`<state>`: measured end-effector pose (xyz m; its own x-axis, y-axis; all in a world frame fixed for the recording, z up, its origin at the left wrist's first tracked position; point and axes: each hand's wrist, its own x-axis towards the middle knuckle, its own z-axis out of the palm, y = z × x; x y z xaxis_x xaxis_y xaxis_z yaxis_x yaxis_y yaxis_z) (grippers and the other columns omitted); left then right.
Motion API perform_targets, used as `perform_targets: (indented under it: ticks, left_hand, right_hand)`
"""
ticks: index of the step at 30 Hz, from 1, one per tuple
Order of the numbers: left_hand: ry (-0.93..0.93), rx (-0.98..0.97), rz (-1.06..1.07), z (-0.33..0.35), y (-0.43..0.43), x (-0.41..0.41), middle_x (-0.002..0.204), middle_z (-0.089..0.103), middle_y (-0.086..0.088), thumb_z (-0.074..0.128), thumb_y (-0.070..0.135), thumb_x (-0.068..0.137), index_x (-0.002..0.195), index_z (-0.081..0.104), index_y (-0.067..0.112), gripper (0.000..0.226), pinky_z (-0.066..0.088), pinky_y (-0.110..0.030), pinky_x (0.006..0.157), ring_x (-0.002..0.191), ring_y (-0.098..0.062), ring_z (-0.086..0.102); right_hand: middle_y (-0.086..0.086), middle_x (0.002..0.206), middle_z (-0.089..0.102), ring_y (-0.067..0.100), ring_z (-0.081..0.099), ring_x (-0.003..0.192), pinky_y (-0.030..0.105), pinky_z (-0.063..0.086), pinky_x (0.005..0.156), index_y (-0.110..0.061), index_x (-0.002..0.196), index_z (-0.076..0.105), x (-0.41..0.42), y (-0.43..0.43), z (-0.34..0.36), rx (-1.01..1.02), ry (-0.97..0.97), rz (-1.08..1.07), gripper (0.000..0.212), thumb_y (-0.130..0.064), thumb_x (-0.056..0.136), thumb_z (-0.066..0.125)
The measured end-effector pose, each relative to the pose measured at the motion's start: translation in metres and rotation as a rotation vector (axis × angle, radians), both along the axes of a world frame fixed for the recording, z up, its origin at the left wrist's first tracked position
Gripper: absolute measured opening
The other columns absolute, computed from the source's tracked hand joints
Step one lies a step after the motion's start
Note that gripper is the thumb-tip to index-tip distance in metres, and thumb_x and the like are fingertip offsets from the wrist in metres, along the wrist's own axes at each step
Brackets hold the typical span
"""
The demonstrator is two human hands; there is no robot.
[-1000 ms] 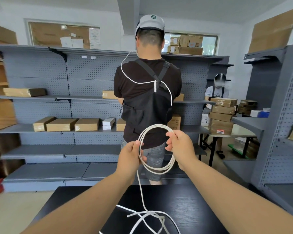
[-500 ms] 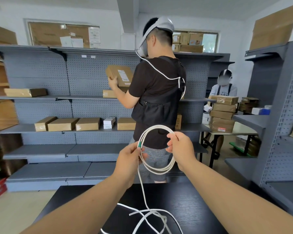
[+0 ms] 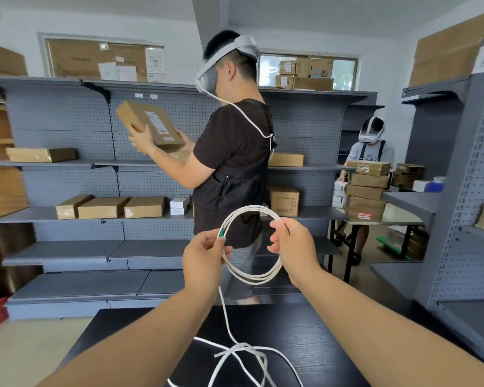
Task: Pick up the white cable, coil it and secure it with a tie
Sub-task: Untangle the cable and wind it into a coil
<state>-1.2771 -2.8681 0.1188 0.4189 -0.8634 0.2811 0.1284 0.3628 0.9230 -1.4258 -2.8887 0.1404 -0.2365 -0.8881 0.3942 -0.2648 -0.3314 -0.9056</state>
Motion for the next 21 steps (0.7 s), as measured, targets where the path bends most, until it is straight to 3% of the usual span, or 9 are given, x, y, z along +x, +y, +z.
perform_targets:
  ticks: [7,9,15,18,21]
  left_hand:
    - [-0.173,-0.003,0.078,0.004,0.002,0.006,0.077,0.067,-0.002,0.057,0.006,0.089,0.081,0.056,0.017,0.013,0.057,-0.029,0.064,0.065,-0.012,0.07]
    - [-0.229,-0.018,0.1,0.004,0.003,0.007,0.073,0.066,-0.001,0.056,0.006,0.089,0.08,0.055,0.017,0.014,0.056,-0.024,0.059,0.061,-0.007,0.069]
    - [-0.308,-0.055,0.093,0.004,0.003,0.01,0.063,0.062,-0.003,0.051,0.001,0.087,0.075,0.051,0.018,0.021,0.045,-0.009,0.046,0.053,-0.002,0.064]
    - [-0.298,-0.031,0.024,0.004,-0.001,0.012,0.066,0.066,-0.008,0.053,0.002,0.088,0.076,0.053,0.015,0.018,0.053,-0.018,0.055,0.055,-0.004,0.065]
    - [-0.137,-0.005,-0.091,0.005,-0.003,0.013,0.071,0.067,-0.007,0.058,0.003,0.087,0.076,0.059,0.011,0.014,0.056,-0.029,0.065,0.063,-0.014,0.069]
  right_hand:
    - [-0.004,0.064,0.056,0.006,0.056,0.048,0.019,0.043,0.053,-0.025,0.083,0.061,0.002,0.004,0.002,0.019,-0.045,0.011,0.026,-0.021,0.096,0.039]
    - [-0.004,0.066,0.056,0.007,0.057,0.052,0.016,0.043,0.052,-0.022,0.09,0.062,0.003,0.004,0.002,0.025,-0.047,0.017,0.024,-0.021,0.097,0.039]
    - [-0.004,0.065,0.055,0.006,0.056,0.051,0.017,0.044,0.054,-0.03,0.079,0.059,0.004,0.005,0.004,0.037,-0.078,0.049,0.028,-0.022,0.097,0.039]
    - [-0.003,0.066,0.056,0.008,0.057,0.053,0.019,0.045,0.056,-0.026,0.083,0.061,0.003,0.002,0.005,0.059,-0.113,0.035,0.026,-0.022,0.097,0.04]
    - [-0.002,0.065,0.055,0.011,0.057,0.053,0.023,0.05,0.061,-0.025,0.081,0.061,0.001,-0.002,0.004,0.075,-0.166,0.018,0.026,-0.021,0.097,0.04]
